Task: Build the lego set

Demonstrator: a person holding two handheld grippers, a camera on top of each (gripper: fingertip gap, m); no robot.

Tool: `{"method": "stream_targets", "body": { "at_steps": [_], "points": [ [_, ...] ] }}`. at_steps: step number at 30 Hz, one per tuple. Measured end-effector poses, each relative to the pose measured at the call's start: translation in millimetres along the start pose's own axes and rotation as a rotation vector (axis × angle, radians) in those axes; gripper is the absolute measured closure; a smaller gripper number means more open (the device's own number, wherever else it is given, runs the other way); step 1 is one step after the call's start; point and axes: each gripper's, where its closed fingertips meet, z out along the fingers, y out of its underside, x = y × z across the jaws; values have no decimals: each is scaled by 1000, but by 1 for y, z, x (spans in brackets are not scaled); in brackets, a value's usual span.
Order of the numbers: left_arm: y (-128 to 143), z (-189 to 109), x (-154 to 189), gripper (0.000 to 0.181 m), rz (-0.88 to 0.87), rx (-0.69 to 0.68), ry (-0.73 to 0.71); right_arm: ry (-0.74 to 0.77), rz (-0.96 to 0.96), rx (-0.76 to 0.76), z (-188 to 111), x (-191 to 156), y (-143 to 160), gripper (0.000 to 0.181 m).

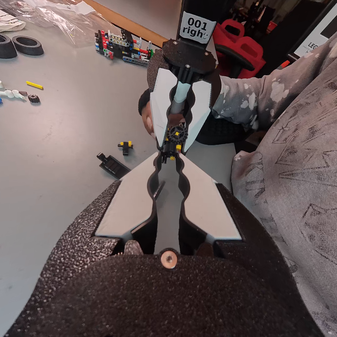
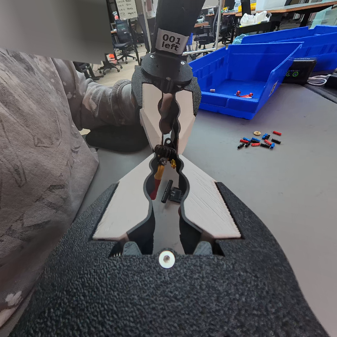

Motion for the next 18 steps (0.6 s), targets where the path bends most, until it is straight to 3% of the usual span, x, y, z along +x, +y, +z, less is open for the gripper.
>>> {"method": "stream_targets", "body": {
  "at_steps": [18],
  "points": [
    [-18, -8, 6, 169, -109, 108, 90, 35, -95, 56, -8, -1, -19, 169]
  ]
}}
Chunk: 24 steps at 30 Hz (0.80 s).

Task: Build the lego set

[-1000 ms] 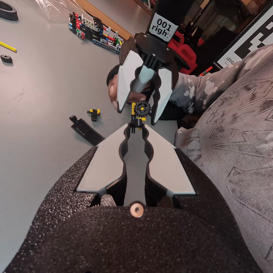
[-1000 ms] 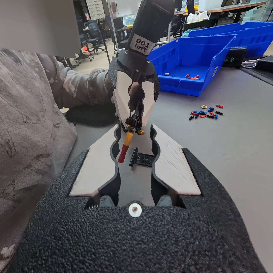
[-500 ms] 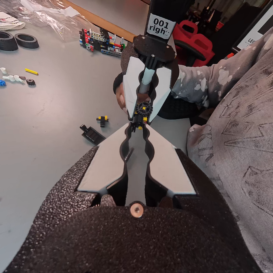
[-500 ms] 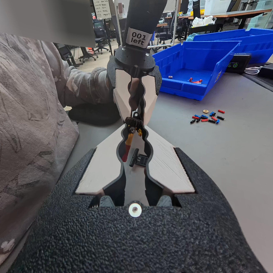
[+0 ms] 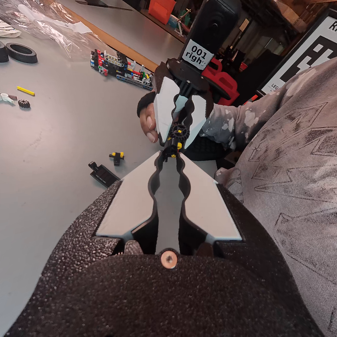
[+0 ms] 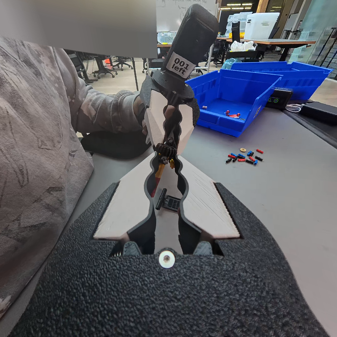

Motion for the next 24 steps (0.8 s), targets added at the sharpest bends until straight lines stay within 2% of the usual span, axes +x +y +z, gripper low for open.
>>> {"method": "stream_targets", "body": {
  "at_steps": [3, 4, 6, 9, 12, 17, 19, 20, 21, 24],
  "points": [
    [1, -3, -2, 169, -3, -4, -8, 4, 1, 5, -4, 1, -1, 170],
    [3, -10, -9, 169, -7, -7, -37, 38, 1, 36, -13, 8, -5, 175],
    [0, -27, -21, 170, -45, 37, -66, 56, 25, 83, -30, 16, -14, 176],
    [1, -14, -13, 168, 18, -8, -49, 40, 0, 15, -12, 9, 2, 174],
    [8, -12, -21, 168, 31, -41, -94, 37, 33, -7, -17, 15, 7, 173],
    [13, -11, -29, 168, 53, -57, -137, 102, -56, -289, -7, 21, 59, 172],
    [16, -9, -29, 168, 72, -70, -149, 139, -126, -414, -7, 26, 79, 159],
    [17, -8, -29, 168, 85, -75, -154, 137, -129, -425, -7, 25, 80, 150],
    [18, -8, -28, 168, 99, -78, -153, 118, -93, -387, -7, 22, 73, 143],
    [16, -4, -23, 168, 128, -75, -143, 105, -6, -215, -12, 23, 39, 142]
  ]
}}
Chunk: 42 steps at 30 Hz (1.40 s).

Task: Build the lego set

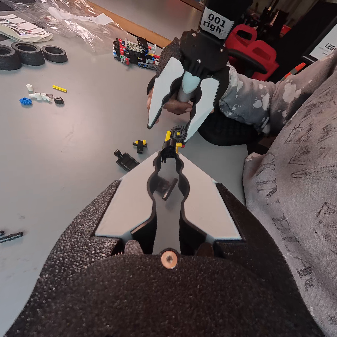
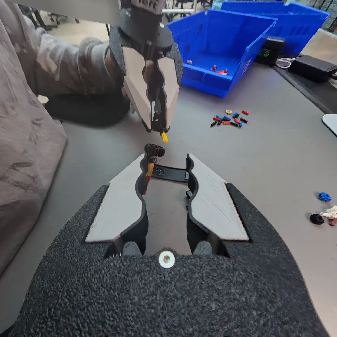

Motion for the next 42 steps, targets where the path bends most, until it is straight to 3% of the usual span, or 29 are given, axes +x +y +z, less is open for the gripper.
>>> {"method": "stream_targets", "body": {
  "at_steps": [3, 8, 12, 17, 19, 22, 24, 37, 39, 41, 42],
  "points": [
    [-2, 3, 7, 168, 33, 6, 18, -61, 34, 91, 0, -12, -18, 149],
    [1, 8, 11, 168, 58, -13, 13, -19, -56, -51, 8, -11, 6, 151],
    [2, 12, 16, 168, 73, -20, 25, -41, -41, 42, 6, -17, -12, 166],
    [2, 13, 19, 168, 77, -18, 38, -57, -58, 44, 9, -24, -12, 178],
    [0, 12, 21, 167, 78, 3, 47, -67, -52, 64, 8, -25, -15, 178],
    [-2, 13, 23, 153, 73, 16, 54, -97, -58, 67, 9, -31, -16, 178],
    [-1, 13, 27, 163, 88, 6, 72, -102, -68, 62, 12, -33, -15, 178],
    [-12, 8, 24, 167, 157, 12, 14, -95, -81, 100, 0, -26, -26, 180],
    [1, -7, -6, 168, 160, -38, -111, -39, -74, 138, -19, -12, -32, 179],
    [4, -32, -32, 168, 43, 31, -154, 69, -52, 211, -56, 13, -43, 179],
    [-1, -37, -35, 168, 17, 73, -153, 96, -57, 200, -58, 18, -41, 179]
  ]
}}
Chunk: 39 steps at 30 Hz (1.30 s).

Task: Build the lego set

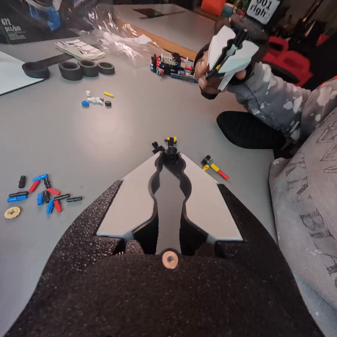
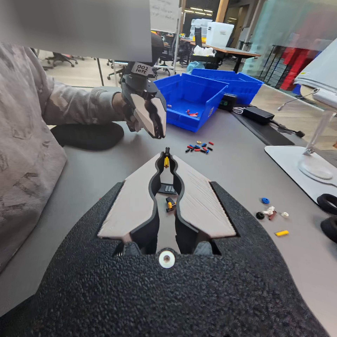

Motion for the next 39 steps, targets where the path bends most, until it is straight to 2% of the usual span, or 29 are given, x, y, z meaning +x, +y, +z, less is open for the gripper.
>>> {"method": "stream_targets", "body": {
  "at_steps": [3, 6, 8, 10, 13, 16, 20, 22, 24, 26, 28, 31, 34, 37, 39],
  "points": [
    [-14, 4, 6, 168, 63, 55, 9, 4, -14, -100, 19, -3, 25, 179],
    [-18, -3, -9, 167, 62, 68, -71, 9, 7, -138, 25, 2, 40, 179],
    [-24, -19, -35, 167, 70, 82, -216, 17, 37, -113, 25, 5, 40, 178],
    [-30, -51, -82, 167, 88, 61, -507, 55, 44, -101, 26, 12, 40, 178],
    [-15, -114, -147, 166, 31, -97, -944, 60, 43, -139, 31, 12, 50, 178],
    [5, -140, -171, 165, -45, -204, -1080, 33, 34, -157, 38, 4, 55, 178],
    [14, -139, -173, 145, -12, -253, -1117, 17, 19, -163, 43, -2, 57, 178],
    [8, -127, -165, 141, 20, -223, -1066, 12, 12, -154, 45, -4, 56, 178],
    [-8, -98, -142, 144, 77, -141, -907, 15, -9, -137, 47, -6, 52, 178],
    [-23, -53, -94, 155, 77, -22, -595, 19, -51, -111, 49, -9, 46, 178],
    [-32, -14, -36, 155, -11, 73, -245, 25, -106, -75, 51, -14, 37, 178],
    [-30, 18, 28, 152, -127, 84, 124, 20, -153, -3, 52, -22, 22, 177],
    [-23, 33, 48, 160, -118, 50, 210, -17, -170, 55, 50, -33, 9, 177],
    [-28, 33, 65, 176, -91, 66, 287, -35, -184, 74, 49, -39, 4, 177],
    [-32, 32, 67, 177, -80, 83, 287, -41, -185, 86, 48, -40, 2, 177]
  ]
}}
